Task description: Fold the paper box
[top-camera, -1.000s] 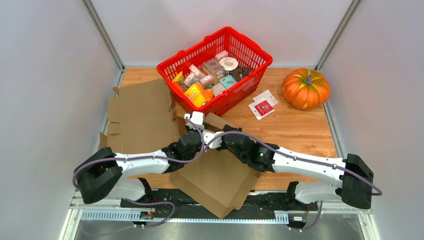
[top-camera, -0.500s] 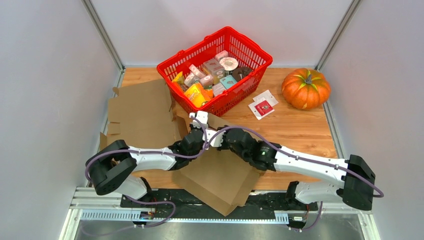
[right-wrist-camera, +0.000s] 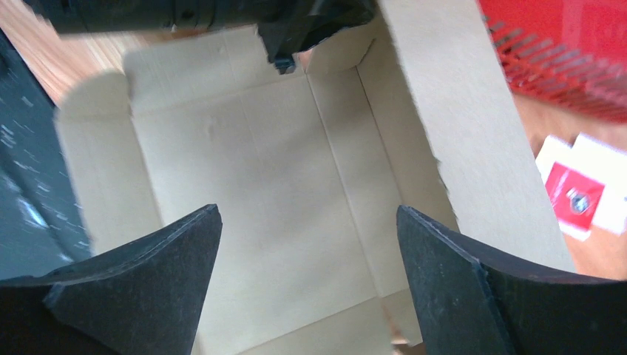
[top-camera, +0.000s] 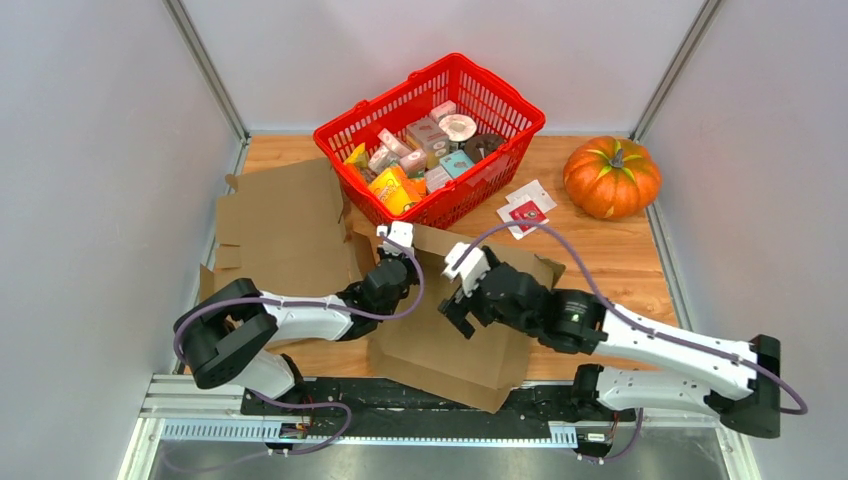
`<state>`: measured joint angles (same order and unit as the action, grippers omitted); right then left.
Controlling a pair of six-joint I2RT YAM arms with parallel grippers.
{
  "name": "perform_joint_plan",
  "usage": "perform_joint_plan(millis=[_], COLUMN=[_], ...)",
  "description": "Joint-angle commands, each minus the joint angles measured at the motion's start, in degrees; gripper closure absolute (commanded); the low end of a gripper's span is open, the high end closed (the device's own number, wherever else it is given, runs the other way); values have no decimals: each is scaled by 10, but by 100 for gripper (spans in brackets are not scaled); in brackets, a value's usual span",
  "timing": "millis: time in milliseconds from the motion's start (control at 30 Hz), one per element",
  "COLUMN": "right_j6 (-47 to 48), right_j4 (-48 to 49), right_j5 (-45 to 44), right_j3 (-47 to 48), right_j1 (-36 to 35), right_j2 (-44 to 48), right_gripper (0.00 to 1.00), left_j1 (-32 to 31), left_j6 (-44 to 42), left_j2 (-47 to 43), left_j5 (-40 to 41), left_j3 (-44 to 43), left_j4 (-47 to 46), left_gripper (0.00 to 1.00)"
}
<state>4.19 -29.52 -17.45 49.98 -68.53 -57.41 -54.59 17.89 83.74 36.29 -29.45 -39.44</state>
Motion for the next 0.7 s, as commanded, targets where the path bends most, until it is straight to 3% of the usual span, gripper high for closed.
perform_joint_plan(millis=[0, 67, 200, 267, 400, 533, 600, 667], right_j6=[-217, -274, -335, -349, -358, -360, -366, -375], right_j4=[-53, -73, -60, -29, -3, 22, 33, 54], right_j5=[-6, 37, 166, 219, 244, 253, 251, 243], right_j3=[57, 85, 101, 98, 98, 88, 76, 46], right_j1=[43, 80, 222, 254, 299, 308, 308, 308], right_j2=[47, 48, 40, 36, -5, -34, -45, -50], right_gripper=[5, 7, 16, 21, 35, 46, 50, 58], left_j1=[2, 3, 2, 2, 4, 5, 9, 11], left_j6=[18, 15, 6, -3, -11, -13, -11, -10], left_j2=[-11, -21, -13, 0, 26, 52, 60, 68], left_j5=[-10, -16, -13, -6, 11, 11, 11, 12], left_j3=[32, 35, 20, 10, -22, -34, -38, -38], left_j4=[9, 8, 6, 9, 17, 14, 13, 10], left_gripper=[82, 73, 69, 68, 76, 75, 82, 97])
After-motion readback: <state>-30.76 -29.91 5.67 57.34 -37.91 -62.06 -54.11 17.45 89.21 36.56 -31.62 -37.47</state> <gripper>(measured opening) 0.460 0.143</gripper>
